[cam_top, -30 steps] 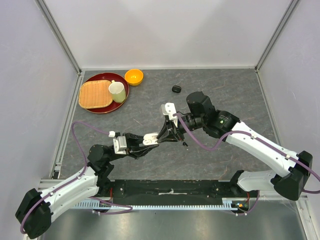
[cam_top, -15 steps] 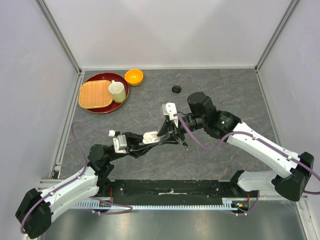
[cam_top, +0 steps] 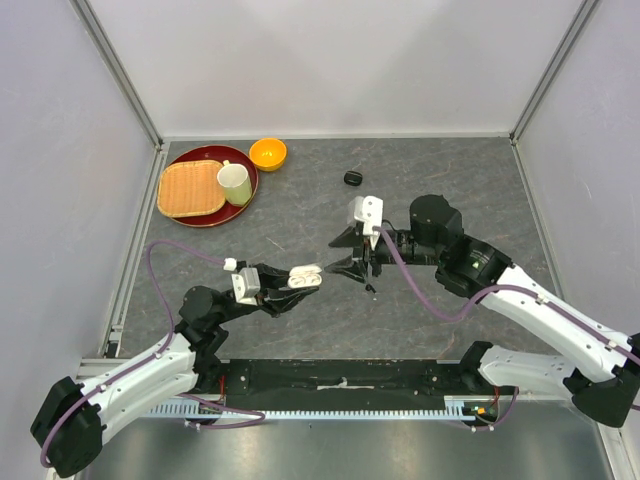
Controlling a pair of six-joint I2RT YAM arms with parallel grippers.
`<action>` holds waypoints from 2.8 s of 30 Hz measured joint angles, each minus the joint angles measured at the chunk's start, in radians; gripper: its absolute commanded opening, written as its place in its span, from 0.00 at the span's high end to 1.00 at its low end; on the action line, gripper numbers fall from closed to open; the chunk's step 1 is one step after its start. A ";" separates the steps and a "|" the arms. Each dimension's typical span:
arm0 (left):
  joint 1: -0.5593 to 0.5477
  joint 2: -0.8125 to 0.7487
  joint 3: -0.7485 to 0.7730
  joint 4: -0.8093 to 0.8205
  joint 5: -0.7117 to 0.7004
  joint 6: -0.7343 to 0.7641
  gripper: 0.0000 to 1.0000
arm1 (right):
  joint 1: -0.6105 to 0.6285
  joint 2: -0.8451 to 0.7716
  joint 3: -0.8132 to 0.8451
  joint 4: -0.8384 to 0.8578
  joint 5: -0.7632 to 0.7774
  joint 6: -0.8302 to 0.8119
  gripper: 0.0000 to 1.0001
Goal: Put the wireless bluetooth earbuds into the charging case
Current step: Place the earbud in the charging case, then close the charging case.
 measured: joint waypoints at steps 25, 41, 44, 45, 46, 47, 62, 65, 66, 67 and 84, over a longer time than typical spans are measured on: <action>0.000 0.003 0.001 -0.019 -0.003 0.002 0.98 | -0.004 0.199 -0.089 0.259 0.514 0.739 0.30; 0.000 0.018 0.001 -0.019 -0.003 0.001 0.98 | -0.004 0.233 -0.090 0.254 0.441 0.802 0.30; 0.000 0.018 0.001 -0.019 -0.003 0.001 0.98 | -0.004 0.236 -0.090 0.254 0.434 0.805 0.31; 0.000 0.018 0.001 -0.019 -0.003 0.001 0.98 | -0.004 0.236 -0.092 0.255 0.431 0.805 0.31; 0.000 0.019 0.001 -0.019 -0.004 0.001 0.98 | -0.004 0.236 -0.096 0.256 0.429 0.805 0.31; 0.000 0.021 0.001 -0.019 -0.006 0.001 0.98 | -0.004 0.236 -0.100 0.257 0.425 0.805 0.31; -0.001 0.148 0.026 -0.050 -0.049 0.001 0.98 | -0.013 0.187 -0.317 0.353 0.431 0.898 0.31; -0.001 0.175 0.038 -0.048 -0.055 0.000 0.98 | -0.015 0.181 -0.326 0.356 0.461 0.901 0.31; -0.001 0.183 0.042 -0.049 -0.057 0.000 0.98 | -0.016 0.179 -0.328 0.356 0.472 0.902 0.31; -0.001 0.191 0.047 -0.051 -0.064 0.000 0.98 | -0.016 0.176 -0.330 0.356 0.487 0.902 0.31; -0.002 0.250 0.093 -0.076 -0.105 0.000 0.98 | -0.003 0.032 -0.366 0.390 0.724 0.951 0.30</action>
